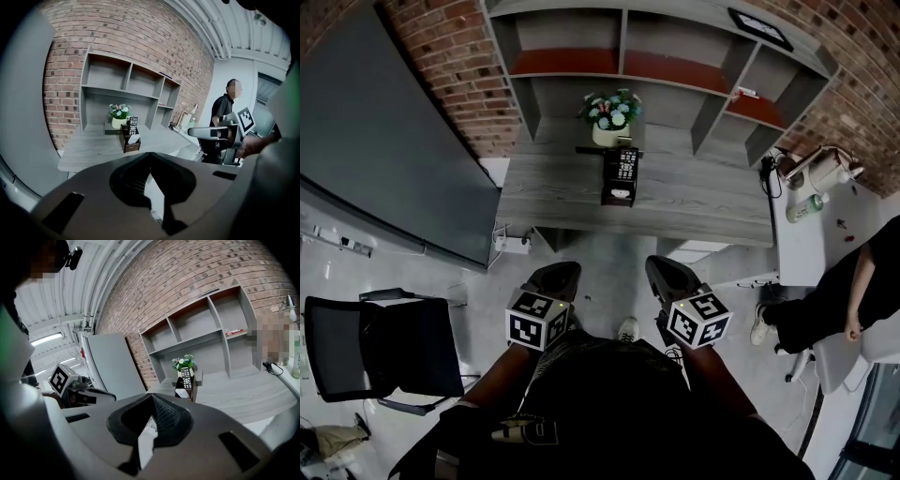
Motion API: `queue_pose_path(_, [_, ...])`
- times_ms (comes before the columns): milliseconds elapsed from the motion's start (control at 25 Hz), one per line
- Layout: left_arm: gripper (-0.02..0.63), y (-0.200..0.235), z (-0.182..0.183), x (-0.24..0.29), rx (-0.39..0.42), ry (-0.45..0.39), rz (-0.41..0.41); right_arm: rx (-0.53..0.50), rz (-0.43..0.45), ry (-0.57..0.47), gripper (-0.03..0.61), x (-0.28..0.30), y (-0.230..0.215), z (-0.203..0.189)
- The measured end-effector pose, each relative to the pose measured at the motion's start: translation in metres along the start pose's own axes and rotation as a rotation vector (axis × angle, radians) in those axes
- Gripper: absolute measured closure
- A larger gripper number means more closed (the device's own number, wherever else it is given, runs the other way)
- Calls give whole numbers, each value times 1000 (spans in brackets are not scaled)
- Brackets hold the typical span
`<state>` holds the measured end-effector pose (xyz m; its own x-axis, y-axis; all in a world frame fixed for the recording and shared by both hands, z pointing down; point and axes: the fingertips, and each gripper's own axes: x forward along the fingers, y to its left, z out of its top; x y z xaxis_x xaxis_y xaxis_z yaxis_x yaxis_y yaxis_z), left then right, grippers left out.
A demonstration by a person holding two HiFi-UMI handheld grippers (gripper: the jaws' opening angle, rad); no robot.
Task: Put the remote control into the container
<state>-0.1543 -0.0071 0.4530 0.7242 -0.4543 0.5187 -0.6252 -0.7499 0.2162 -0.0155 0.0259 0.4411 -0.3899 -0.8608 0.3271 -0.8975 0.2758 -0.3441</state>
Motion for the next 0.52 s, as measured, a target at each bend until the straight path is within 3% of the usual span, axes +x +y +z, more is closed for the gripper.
queue_pose_path(520, [607,18,2,-1,31,10,-47,-6,-55,0,572,7,9,-4])
